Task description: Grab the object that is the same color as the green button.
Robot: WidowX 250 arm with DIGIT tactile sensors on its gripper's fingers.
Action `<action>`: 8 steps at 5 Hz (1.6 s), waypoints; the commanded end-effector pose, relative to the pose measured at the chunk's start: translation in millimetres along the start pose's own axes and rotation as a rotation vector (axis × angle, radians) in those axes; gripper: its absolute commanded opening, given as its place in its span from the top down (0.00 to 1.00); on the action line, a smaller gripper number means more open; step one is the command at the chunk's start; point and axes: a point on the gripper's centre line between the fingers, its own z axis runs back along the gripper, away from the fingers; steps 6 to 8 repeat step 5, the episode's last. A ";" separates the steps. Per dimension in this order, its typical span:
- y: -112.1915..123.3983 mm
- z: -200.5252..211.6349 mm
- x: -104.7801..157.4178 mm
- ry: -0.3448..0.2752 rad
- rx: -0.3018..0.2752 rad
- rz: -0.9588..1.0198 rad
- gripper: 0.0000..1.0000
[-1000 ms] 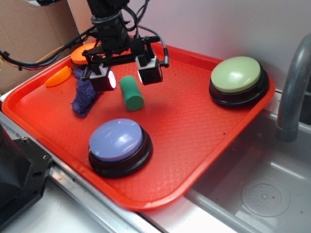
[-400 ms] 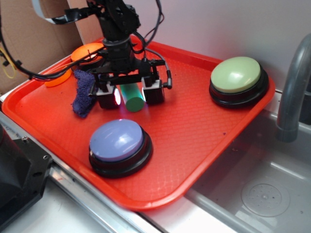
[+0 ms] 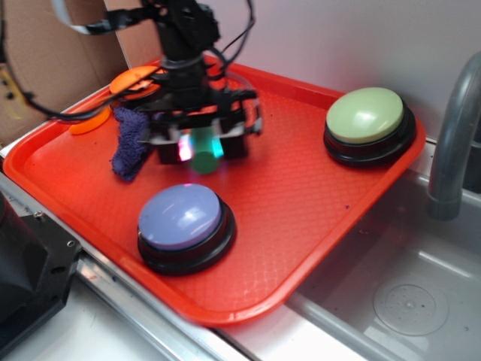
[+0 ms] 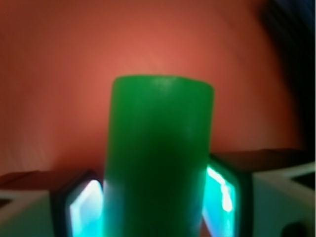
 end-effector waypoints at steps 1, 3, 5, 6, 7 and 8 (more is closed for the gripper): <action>7.6 113.9 8.5 -0.138 -0.243 -0.534 1.00; -1.5 135.5 28.4 -0.106 -0.112 -0.677 1.00; -5.9 132.0 22.7 -0.253 0.026 -0.617 1.00; -5.9 132.0 22.7 -0.253 0.026 -0.617 1.00; -5.9 132.0 22.7 -0.253 0.026 -0.617 1.00; -5.9 132.0 22.7 -0.253 0.026 -0.617 1.00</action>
